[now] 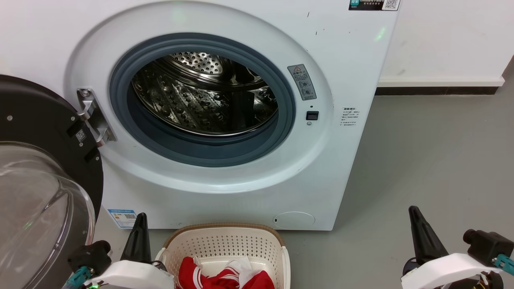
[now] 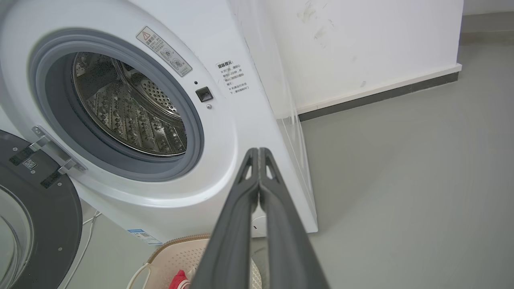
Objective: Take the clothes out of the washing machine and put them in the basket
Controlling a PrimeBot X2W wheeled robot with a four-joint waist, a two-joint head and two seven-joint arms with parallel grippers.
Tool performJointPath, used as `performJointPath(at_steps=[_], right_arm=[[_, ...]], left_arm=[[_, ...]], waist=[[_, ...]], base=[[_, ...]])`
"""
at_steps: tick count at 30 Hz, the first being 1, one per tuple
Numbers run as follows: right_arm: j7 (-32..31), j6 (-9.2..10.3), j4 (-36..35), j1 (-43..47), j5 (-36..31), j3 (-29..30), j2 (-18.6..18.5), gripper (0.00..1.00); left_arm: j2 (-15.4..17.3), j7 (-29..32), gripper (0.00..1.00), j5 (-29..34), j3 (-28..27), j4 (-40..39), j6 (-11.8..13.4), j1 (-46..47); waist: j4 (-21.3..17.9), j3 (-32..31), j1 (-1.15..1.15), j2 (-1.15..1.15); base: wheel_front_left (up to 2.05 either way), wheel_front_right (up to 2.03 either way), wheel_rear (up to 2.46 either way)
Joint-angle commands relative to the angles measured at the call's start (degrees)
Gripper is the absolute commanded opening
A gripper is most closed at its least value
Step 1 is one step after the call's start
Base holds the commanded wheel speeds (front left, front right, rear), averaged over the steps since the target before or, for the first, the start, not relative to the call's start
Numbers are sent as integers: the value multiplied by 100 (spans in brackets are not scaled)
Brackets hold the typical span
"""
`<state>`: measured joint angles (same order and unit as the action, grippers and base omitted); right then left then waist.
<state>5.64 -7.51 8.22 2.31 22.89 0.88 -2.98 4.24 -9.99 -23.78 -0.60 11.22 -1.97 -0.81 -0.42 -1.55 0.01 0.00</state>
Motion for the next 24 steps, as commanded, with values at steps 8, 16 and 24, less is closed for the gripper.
performJointPath(at_steps=[8,16,24], right_arm=[[-131,1,8,-267,954,56,-50,0],[-248,1,74,-348,1695,98,-59,0],[-356,1,135,-418,2369,139,-66,0]], left_arm=[[-12,195,0,-914,-90,-48,-79,243],[-25,370,0,-1630,-146,-11,-138,305],[-39,529,0,-2285,-206,24,-193,359]], waist=[[3,13,0,0],[6,26,0,0],[10,39,0,0]], base=[[0,0,0],[0,0,0],[0,0,0]])
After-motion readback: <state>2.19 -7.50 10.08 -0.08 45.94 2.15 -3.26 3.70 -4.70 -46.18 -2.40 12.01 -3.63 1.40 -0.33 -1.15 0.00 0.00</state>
